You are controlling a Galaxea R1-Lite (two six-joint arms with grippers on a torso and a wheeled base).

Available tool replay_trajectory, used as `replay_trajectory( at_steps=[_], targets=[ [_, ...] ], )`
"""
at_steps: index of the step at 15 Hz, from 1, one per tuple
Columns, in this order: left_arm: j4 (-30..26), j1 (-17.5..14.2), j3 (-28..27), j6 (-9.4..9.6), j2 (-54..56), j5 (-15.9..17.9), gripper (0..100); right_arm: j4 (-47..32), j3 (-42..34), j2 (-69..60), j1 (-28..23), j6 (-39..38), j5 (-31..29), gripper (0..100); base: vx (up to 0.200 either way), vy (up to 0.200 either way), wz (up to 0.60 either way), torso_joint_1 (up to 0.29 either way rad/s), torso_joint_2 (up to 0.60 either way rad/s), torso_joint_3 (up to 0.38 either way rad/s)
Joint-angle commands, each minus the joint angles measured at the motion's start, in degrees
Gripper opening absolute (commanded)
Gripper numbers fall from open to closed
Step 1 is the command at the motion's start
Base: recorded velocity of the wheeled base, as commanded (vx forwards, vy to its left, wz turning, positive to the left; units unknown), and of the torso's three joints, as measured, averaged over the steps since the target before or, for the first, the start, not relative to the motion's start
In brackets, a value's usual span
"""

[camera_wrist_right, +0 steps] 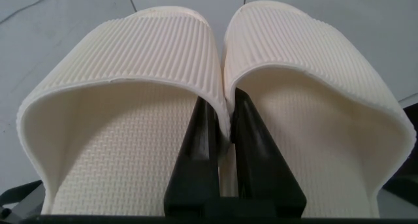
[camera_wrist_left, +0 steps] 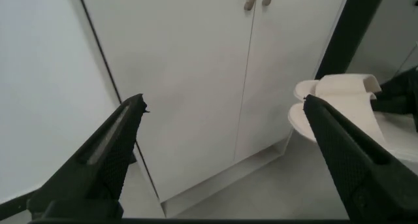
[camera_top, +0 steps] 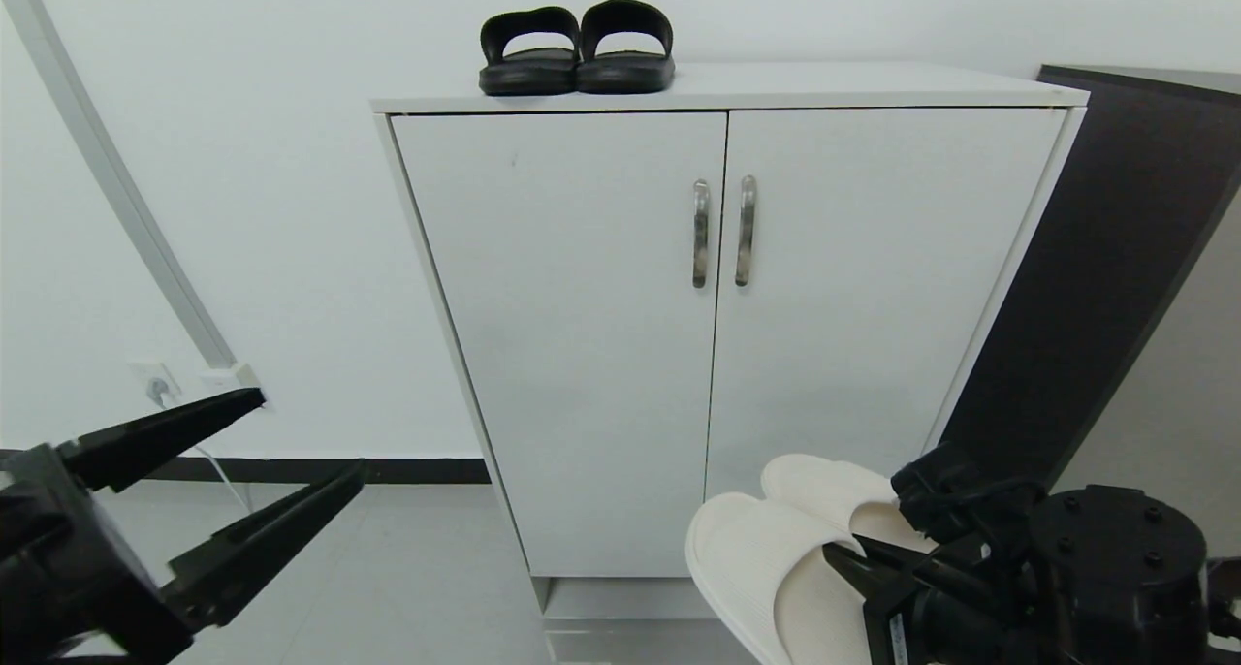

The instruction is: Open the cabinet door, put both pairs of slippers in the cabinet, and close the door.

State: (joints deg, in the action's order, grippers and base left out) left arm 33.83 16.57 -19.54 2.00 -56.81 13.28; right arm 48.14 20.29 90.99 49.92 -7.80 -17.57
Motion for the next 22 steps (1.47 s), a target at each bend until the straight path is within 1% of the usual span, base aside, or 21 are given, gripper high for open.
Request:
replay_trajectory(
  at_steps=[1, 2, 3, 4, 5, 6, 7, 8, 9, 10, 11, 12, 13, 15, 16, 18, 19, 20, 21, 22],
  targets=[
    [10.82, 9.27, -1.38, -0.51, -14.47, -6.77, 100, 0.11, -0.51, 0.24, 1.06, 0.07, -0.1, 0, 0.0, 0.0, 0.0, 0.0, 0.0, 0.0],
    [14.07, 10.77, -1.99, -0.86, -17.37, -8.0, 100, 0.29, -0.51, 0.15, 1.23, 0.07, -0.1, 0, 0.0, 0.0, 0.0, 0.0, 0.0, 0.0],
    [19.61, 13.67, -3.93, -1.03, -23.44, -10.9, 100, 1.34, -0.51, 0.15, 1.23, 0.07, -0.19, 0, 0.0, 0.0, 0.0, 0.0, 0.0, 0.0],
    [21.63, 15.51, -6.12, -1.12, -26.34, -11.87, 100, 1.87, -0.6, 0.15, 1.23, 0.07, -0.19, 0, 0.0, 0.0, 0.0, 0.0, 0.0, 0.0],
    [22.51, 17.18, -8.85, -1.21, -28.01, -11.87, 100, 2.04, -0.6, 0.15, 1.23, 0.07, -0.28, 0, 0.0, 0.0, 0.0, 0.0, 0.0, 0.0],
    [22.16, 18.41, -11.66, -1.3, -29.15, -11.61, 100, 2.04, -0.6, 0.15, 1.23, 0.07, -0.36, 0, 0.0, 0.0, 0.0, 0.0, 0.0, 0.0],
    [21.63, 19.12, -14.74, -1.91, -31.26, -11.52, 100, 2.13, -0.6, 0.06, 1.23, 0.07, -0.36, 0, 0.0, 0.0, 0.0, 0.0, 0.0, 0.0],
    [21.28, 19.29, -18.87, -4.02, -34.07, -10.99, 100, 2.13, -0.6, -0.11, 1.23, 0.07, -0.36, 0, 0.0, 0.0, 0.0, 0.0, 0.0, 0.0],
    [21.01, 19.29, -22.38, -5.95, -36.27, -8.97, 100, 2.13, -0.6, -0.11, 1.14, 0.07, -0.45, 0, 0.0, 0.0, 0.0, 0.0, 0.0, 0.0],
    [18.91, 19.29, -25.63, -6.75, -37.85, -6.77, 100, 2.13, -0.6, -0.11, 1.14, 0.07, -0.45, 0, 0.0, 0.0, 0.0, 0.0, 0.0, 0.0],
    [14.6, 19.29, -30.38, -6.83, -39.78, -5.89, 100, 2.13, -0.77, -0.11, 1.14, 0.07, -0.28, 0, 0.0, 0.0, 0.0, 0.0, 0.0, 0.0],
    [11.52, 19.29, -33.81, -6.92, -41.01, -5.54, 100, 2.13, -0.77, -0.11, 1.06, -0.02, -0.19, 0, 0.0, 0.0, 0.0, 0.0, 0.0, 0.0],
    [7.39, 19.29, -39.61, -7.1, -43.39, -3.7, 100, 2.13, -0.69, -0.02, 1.06, -0.02, -0.1, 0, 0.0, 0.0, 0.0, 0.0, 0.0, 0.0],
    [0.36, 19.29, -46.9, -7.8, -45.14, 4.39, 100, 2.13, -0.69, 0.06, 1.14, 0.07, -0.19, 0, 0.0, 0.0, 0.0, 0.0, 0.0, 0.0],
    [-2.54, 19.29, -50.42, -8.68, -45.67, 7.29, 100, 2.13, -0.69, 0.06, 1.14, 0.07, -0.19, 0, 0.0, 0.0, 0.0, 0.0, 0.0, 0.0],
    [-5.97, 19.29, -57.54, -11.93, -48.22, 11.42, 100, 2.04, -0.69, -0.02, 1.32, 0.07, -0.19, 0, 0.0, 0.0, 0.0, 0.0, 0.0, 0.0],
    [-7.11, 19.38, -59.74, -13.07, -48.92, 12.74, 100, 2.04, -0.69, -0.11, 1.67, 0.07, -0.28, 0, 0.0, 0.0, 0.0, 0.0, 0.0, 0.0],
    [-9.31, 20.52, -63.43, -15.97, -50.15, 14.67, 100, 2.13, -0.69, -0.11, 2.02, 0.07, -0.28, 0, 0.0, 0.0, 0.0, 0.0, 0.0, 0.0],
    [-9.48, 20.7, -64.66, -17.12, -51.03, 14.67, 100, 2.13, -0.69, -0.02, 2.02, 0.07, -0.28, 0, 0.0, 0.0, 0.0, 0.0, 0.0, 0.0],
    [-9.48, 20.79, -66.33, -17.47, -52.7, 14.23, 100, 2.04, -0.69, -0.02, 2.02, 0.07, -0.28, 0, 0.0, 0.0, 0.0, 0.0, 0.0, 0.0]
  ],
)
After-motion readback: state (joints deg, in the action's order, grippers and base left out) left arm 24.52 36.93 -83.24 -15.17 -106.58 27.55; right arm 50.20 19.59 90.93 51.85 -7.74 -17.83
